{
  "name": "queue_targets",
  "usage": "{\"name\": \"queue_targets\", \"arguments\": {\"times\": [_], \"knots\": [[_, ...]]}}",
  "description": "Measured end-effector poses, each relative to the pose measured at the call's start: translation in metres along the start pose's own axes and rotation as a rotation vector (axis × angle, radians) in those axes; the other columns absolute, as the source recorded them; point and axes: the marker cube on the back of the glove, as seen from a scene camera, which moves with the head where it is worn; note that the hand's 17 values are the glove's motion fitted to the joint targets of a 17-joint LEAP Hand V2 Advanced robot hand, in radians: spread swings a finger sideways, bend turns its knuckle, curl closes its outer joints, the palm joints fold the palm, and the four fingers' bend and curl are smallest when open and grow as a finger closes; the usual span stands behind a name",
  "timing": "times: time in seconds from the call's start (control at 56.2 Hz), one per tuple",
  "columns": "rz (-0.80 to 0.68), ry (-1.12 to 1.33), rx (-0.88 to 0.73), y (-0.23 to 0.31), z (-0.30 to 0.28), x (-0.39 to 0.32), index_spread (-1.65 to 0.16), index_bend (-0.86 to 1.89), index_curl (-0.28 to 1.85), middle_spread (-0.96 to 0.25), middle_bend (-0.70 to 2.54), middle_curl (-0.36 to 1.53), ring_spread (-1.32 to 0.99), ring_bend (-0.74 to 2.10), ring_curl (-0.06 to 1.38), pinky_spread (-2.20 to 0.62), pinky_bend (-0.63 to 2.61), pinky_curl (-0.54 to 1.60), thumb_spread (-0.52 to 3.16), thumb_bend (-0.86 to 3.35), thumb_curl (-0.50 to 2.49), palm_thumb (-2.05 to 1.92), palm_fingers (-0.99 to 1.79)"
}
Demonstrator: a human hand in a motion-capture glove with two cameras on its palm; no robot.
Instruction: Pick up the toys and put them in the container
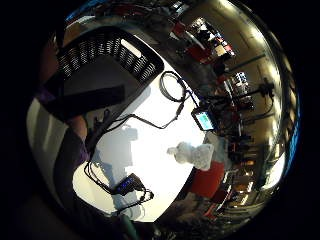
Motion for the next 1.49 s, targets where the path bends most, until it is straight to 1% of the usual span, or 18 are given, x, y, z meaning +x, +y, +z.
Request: {"name": "queue_targets", "arguments": {"times": [0.196,0.249,0.302,0.338,0.373,0.391,0.409,0.427,0.444,0.462,0.551,0.676,0.782,0.924,1.013,1.102,1.333,1.493], "knots": [[-0.045,0.046,-0.062,-0.001,0.009,-0.009,-0.34,0.58,1.25,-0.45,0.66,0.98,-0.44,1.19,0.65,-0.37,1.21,0.49,0.86,0.39,0.92,0.73,0.63],[-0.04,0.025,-0.081,0.0,0.011,-0.008,-0.35,0.59,1.28,-0.46,0.66,1.01,-0.44,1.19,0.67,-0.36,1.21,0.5,0.88,0.4,0.93,0.73,0.55],[-0.035,-0.017,-0.143,0.003,0.012,-0.008,-0.35,0.59,1.3,-0.47,0.65,1.03,-0.44,1.18,0.68,-0.34,1.21,0.5,0.9,0.4,0.94,0.72,0.48],[-0.037,-0.047,-0.194,0.006,0.012,-0.009,-0.35,0.56,1.29,-0.46,0.6,1.02,-0.43,1.15,0.68,-0.31,1.21,0.5,0.94,0.4,0.93,0.71,0.33],[-0.05,-0.074,-0.238,0.009,0.011,-0.009,-0.34,0.49,1.25,-0.42,0.53,0.99,-0.39,1.06,0.67,-0.24,1.19,0.5,1.08,0.32,0.85,0.54,0.08],[-0.056,-0.079,-0.251,0.01,0.011,-0.009,-0.34,0.41,1.21,-0.38,0.47,0.97,-0.35,0.95,0.65,-0.2,1.21,0.51,1.11,0.24,0.8,0.4,-0.13],[-0.057,-0.079,-0.256,0.011,0.011,-0.008,-0.33,0.33,1.17,-0.34,0.43,0.95,-0.32,0.87,0.63,-0.17,1.25,0.52,1.13,0.17,0.75,0.3,-0.27],[-0.054,-0.073,-0.255,0.012,0.01,-0.007,-0.33,0.31,1.14,-0.32,0.41,0.93,-0.31,0.83,0.62,-0.15,1.25,0.5,1.15,0.15,0.73,0.27,-0.25],[-0.047,-0.065,-0.25,0.013,0.01,-0.006,-0.33,0.17,1.08,-0.28,0.34,0.9,-0.27,0.71,0.58,-0.13,1.29,0.51,1.14,0.07,0.69,0.15,-0.45],[-0.038,-0.053,-0.242,0.013,0.009,-0.004,-0.33,0.09,1.04,-0.24,0.29,0.87,-0.25,0.64,0.55,-0.11,1.32,0.5,1.15,0.04,0.67,0.11,-0.49],[-0.001,-0.029,-0.233,0.019,0.005,0.008,-0.32,0.0,0.85,-0.14,0.18,0.79,-0.17,0.45,0.46,-0.04,1.28,0.46,1.18,-0.04,0.59,0.0,-0.38],[0.069,-0.003,-0.235,0.036,-0.005,0.039,-0.3,0.02,0.67,-0.04,0.15,0.7,-0.12,0.35,0.41,0.01,1.21,0.43,1.19,-0.04,0.51,-0.02,-0.28],[0.235,0.002,-0.223,0.056,-0.016,0.096,-0.29,0.05,0.56,0.0,0.14,0.64,-0.1,0.32,0.39,0.04,1.16,0.4,1.19,-0.03,0.47,-0.02,-0.22],[0.449,-0.016,-0.21,0.09,-0.018,0.17,-0.29,0.09,0.46,0.03,0.14,0.56,-0.09,0.31,0.39,0.04,1.12,0.38,1.19,-0.03,0.42,-0.02,-0.17],[0.612,-0.076,-0.217,0.114,0.007,0.225,-0.29,0.1,0.42,0.04,0.15,0.53,-0.09,0.32,0.39,0.04,1.09,0.37,1.2,-0.02,0.41,0.0,-0.14],[0.714,-0.047,-0.275,0.129,0.031,0.253,-0.28,0.11,0.38,0.04,0.15,0.5,-0.08,0.31,0.39,0.04,1.08,0.36,1.2,-0.01,0.4,0.03,-0.13],[0.864,-0.053,-0.324,0.138,0.075,0.289,-0.28,0.11,0.31,0.06,0.12,0.41,-0.06,0.19,0.36,0.06,1.11,0.36,1.16,-0.01,0.39,0.07,-0.2],[0.923,-0.009,-0.469,0.144,0.105,0.294,-0.29,0.12,0.28,0.06,0.1,0.35,-0.03,0.17,0.33,0.06,1.23,0.39,1.12,-0.01,0.39,0.14,-0.16]]}}
